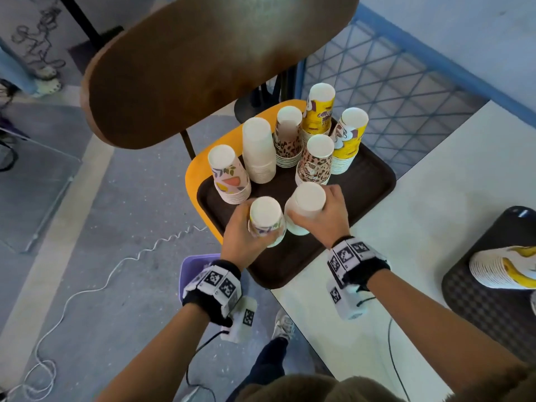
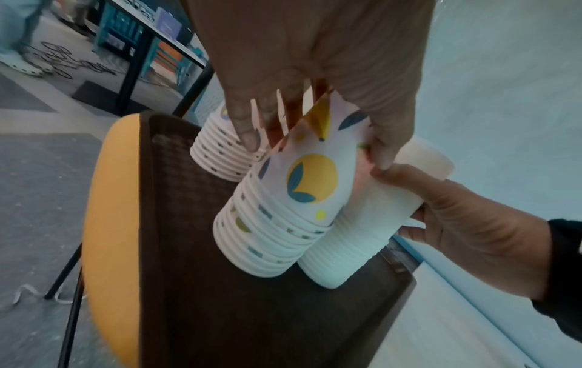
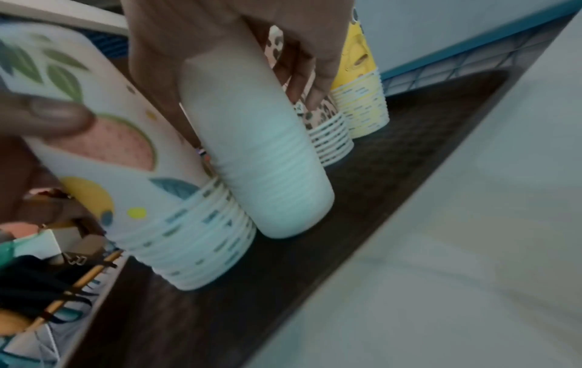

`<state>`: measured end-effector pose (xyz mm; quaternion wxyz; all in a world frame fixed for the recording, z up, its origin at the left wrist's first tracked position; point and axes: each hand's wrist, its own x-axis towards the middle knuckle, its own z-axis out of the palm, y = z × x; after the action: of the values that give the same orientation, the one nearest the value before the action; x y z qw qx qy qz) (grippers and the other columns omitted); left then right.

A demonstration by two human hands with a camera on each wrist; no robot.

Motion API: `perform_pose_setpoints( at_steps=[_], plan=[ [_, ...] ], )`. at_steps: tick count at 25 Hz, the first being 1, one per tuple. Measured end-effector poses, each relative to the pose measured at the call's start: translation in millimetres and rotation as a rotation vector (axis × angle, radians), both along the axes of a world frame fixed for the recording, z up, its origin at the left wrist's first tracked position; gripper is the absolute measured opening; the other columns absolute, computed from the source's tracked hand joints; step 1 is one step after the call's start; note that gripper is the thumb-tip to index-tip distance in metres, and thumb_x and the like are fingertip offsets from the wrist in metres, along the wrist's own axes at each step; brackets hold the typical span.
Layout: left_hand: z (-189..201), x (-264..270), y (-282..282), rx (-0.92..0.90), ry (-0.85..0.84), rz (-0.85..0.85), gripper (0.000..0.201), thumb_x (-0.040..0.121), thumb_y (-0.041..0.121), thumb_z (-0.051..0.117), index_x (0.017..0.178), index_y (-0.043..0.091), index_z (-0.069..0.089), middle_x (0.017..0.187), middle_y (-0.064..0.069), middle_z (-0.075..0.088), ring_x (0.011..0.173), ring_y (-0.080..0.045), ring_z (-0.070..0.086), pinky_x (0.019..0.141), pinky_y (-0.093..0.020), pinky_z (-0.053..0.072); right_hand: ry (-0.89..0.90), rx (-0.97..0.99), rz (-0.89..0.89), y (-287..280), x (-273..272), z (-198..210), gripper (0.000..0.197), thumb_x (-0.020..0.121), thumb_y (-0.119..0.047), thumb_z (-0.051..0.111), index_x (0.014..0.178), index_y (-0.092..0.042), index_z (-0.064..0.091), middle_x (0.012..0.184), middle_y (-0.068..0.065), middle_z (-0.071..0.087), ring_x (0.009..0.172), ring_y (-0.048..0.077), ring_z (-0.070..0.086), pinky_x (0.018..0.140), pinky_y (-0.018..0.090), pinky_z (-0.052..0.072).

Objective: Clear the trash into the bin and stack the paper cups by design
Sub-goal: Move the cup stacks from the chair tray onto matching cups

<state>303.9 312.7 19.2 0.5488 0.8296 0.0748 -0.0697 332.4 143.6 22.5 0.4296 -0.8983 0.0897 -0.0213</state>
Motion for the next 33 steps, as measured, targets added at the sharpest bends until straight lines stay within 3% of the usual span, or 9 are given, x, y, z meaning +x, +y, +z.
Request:
perform_pose_setpoints(
  at_steps=[2,6,10,19,23,25,28,33],
  plan=[
    [-13,-5,-5,0.015,-0.005,0.003,0.072,0.053,0.048,0.076,0.115,0.030,0.044,0.122,-0.001,0.057,0.114,-0.016,0.054,0.098,-0.041,0.048,0.045,-0.024,-0.006,-4,-9,-7,0.074,0.054,-0.031,0.085,0.113,0.001,0.055,0.109,0.021,0.055,0.105,0.036,0.054,0.090,0.039,0.046],
    [-35,-4,-12,-0.011,0.081,0.089,0.094,0.051,0.037,0.085,0.130,0.022,0.035,0.132,-0.004,0.050,0.122,-0.017,0.050,0.104,-0.037,0.043,0.264,0.150,-0.074,-2,-10,-18,0.083,0.056,-0.022,0.086,0.127,-0.010,0.046,0.126,0.013,0.052,0.121,0.028,0.048,0.097,0.035,0.042],
    [-43,-5,-19,-0.033,0.123,0.135,0.088,0.057,0.018,0.085,0.130,0.019,0.035,0.128,-0.002,0.055,0.118,-0.018,0.052,0.097,-0.025,0.039,0.366,0.254,-0.143,-1,-7,-24,0.086,0.058,-0.026,0.085,0.132,-0.022,0.041,0.128,0.007,0.058,0.120,0.026,0.052,0.100,0.037,0.044],
    [-39,-4,-23,0.007,0.160,0.188,0.077,0.061,0.019,0.082,0.125,0.018,0.040,0.118,0.000,0.061,0.110,-0.021,0.057,0.088,-0.025,0.041,0.340,0.300,-0.157,4,-9,-20,0.085,0.060,-0.024,0.084,0.132,-0.025,0.041,0.126,0.006,0.059,0.119,0.027,0.053,0.098,0.033,0.042],
    [-29,-10,-23,-0.052,0.135,0.210,0.075,0.049,0.037,0.077,0.114,0.023,0.043,0.106,0.007,0.058,0.105,-0.020,0.057,0.087,-0.026,0.041,0.328,0.358,-0.132,-2,-22,-11,0.083,0.060,-0.022,0.083,0.132,-0.025,0.041,0.126,0.005,0.058,0.117,0.025,0.053,0.098,0.033,0.044],
    [-25,-13,-24,-0.071,0.115,0.175,0.075,0.044,0.041,0.075,0.110,0.025,0.043,0.108,0.006,0.059,0.106,-0.019,0.057,0.093,-0.032,0.045,0.293,0.430,-0.155,-13,-34,-2,0.080,0.060,-0.018,0.083,0.129,-0.023,0.044,0.120,0.002,0.059,0.110,0.019,0.054,0.092,0.028,0.042],
    [-12,-19,-41,-0.067,0.091,0.046,0.090,0.042,0.045,0.077,0.122,0.019,0.045,0.119,-0.001,0.062,0.112,-0.019,0.058,0.100,-0.044,0.046,0.238,0.465,-0.201,-47,-60,18,0.073,0.060,-0.015,0.083,0.124,-0.020,0.048,0.105,-0.005,0.057,0.099,0.015,0.054,0.088,0.026,0.043],
    [15,-53,-123,-0.108,0.089,-0.243,0.093,0.040,0.042,0.080,0.123,0.013,0.050,0.117,-0.005,0.064,0.103,-0.016,0.062,0.093,-0.035,0.050,0.175,0.446,-0.308,-139,-134,37,0.074,0.058,-0.021,0.085,0.122,-0.022,0.048,0.108,-0.004,0.062,0.099,0.015,0.058,0.090,0.027,0.047]
  ],
)
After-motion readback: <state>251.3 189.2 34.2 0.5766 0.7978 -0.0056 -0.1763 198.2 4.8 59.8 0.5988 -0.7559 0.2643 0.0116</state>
